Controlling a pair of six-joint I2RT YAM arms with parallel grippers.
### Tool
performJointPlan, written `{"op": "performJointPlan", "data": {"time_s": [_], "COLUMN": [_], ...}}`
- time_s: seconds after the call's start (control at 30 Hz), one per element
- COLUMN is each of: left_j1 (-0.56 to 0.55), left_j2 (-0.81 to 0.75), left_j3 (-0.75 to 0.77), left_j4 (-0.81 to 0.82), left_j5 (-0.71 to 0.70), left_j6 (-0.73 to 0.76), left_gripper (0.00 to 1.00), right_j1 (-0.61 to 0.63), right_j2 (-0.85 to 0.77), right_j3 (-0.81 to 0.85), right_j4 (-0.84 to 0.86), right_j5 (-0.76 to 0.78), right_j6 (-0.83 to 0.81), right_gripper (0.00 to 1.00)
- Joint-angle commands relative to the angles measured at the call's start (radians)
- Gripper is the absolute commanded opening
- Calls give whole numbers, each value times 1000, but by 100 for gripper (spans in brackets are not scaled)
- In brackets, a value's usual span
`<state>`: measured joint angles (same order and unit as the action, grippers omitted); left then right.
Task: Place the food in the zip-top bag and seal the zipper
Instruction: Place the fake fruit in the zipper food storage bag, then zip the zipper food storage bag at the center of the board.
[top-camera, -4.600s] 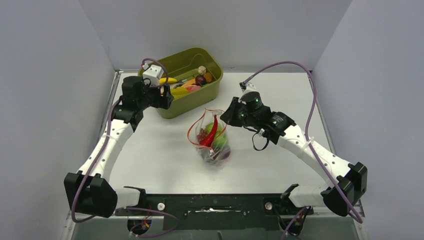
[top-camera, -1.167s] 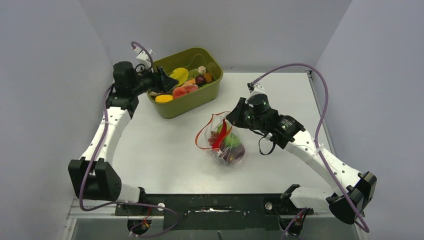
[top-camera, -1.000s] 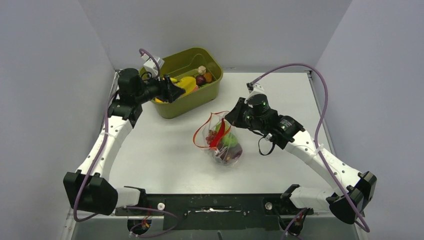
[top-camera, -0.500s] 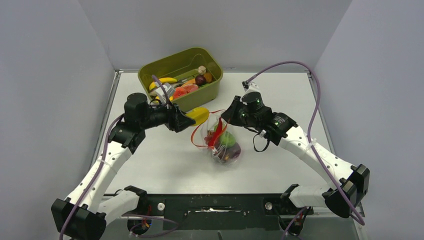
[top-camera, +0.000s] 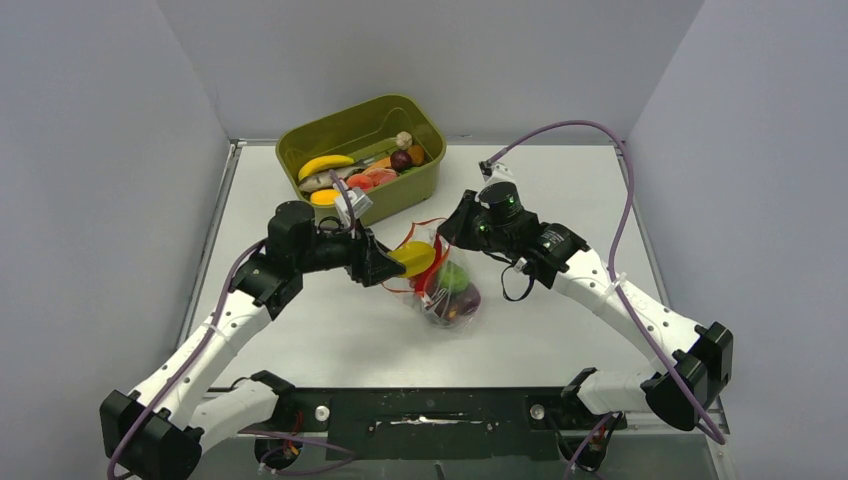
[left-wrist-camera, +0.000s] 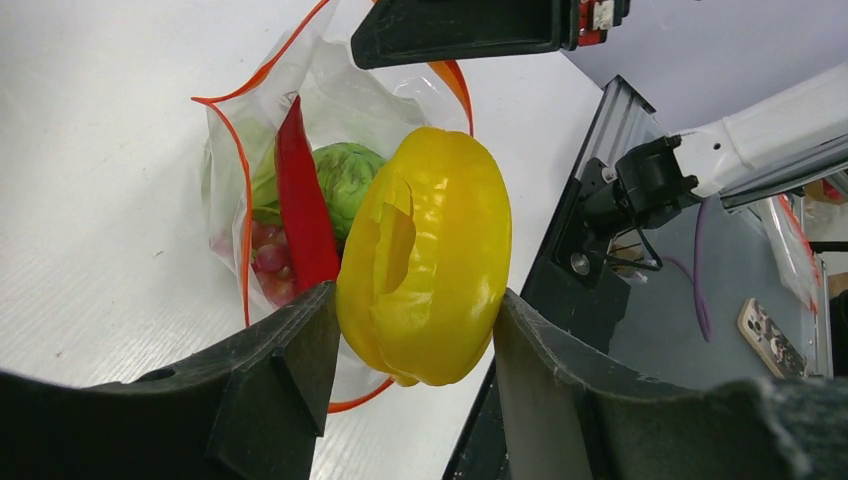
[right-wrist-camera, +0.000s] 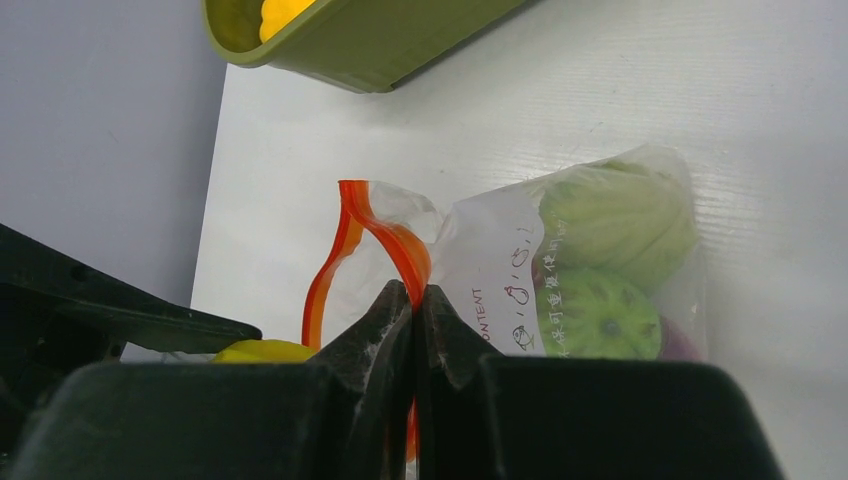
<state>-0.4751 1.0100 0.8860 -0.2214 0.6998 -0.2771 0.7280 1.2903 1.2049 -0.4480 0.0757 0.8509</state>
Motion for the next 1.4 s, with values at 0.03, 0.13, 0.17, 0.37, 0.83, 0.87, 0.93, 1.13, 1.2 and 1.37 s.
{"op": "performJointPlan", "data": {"time_s": [0.03,0.13,0.17,0.37,0.83,0.87,0.93,1.13,1.2,1.37], "left_j1": [-31,-51,-59,-95,-161,-162,-164,-166,-171,-198], "left_j2": [35,60,65,92,64,64,59,10,-21,-66], "left_j3": [16,32,35,37,69,74,83,112,93,43], "left_j4": [36,17,12,4,14,13,4,8,77,176], "left_j5": [-64,-108,-125,-170,-256,-265,-288,-292,-259,-266], "left_j6": [35,37,33,27,92,90,81,-13,-84,-159], "left_gripper": [23,26,27,39,72,72,72,69,67,66], "right_j1": [7,7,8,9,7,8,8,8,7,8], "right_j2": [-12,-10,-8,0,-3,-5,-8,-10,-16,-55], "right_j3": [45,44,44,47,42,42,45,62,59,8], "right_j4": [104,113,115,117,112,111,111,117,129,183], "right_j5": [-8,-11,-12,-20,-7,-5,-2,14,22,95], "right_j6": [17,20,20,24,35,37,43,89,115,211], "right_gripper": [0,0,0,0,1,1,1,1,1,1]}}
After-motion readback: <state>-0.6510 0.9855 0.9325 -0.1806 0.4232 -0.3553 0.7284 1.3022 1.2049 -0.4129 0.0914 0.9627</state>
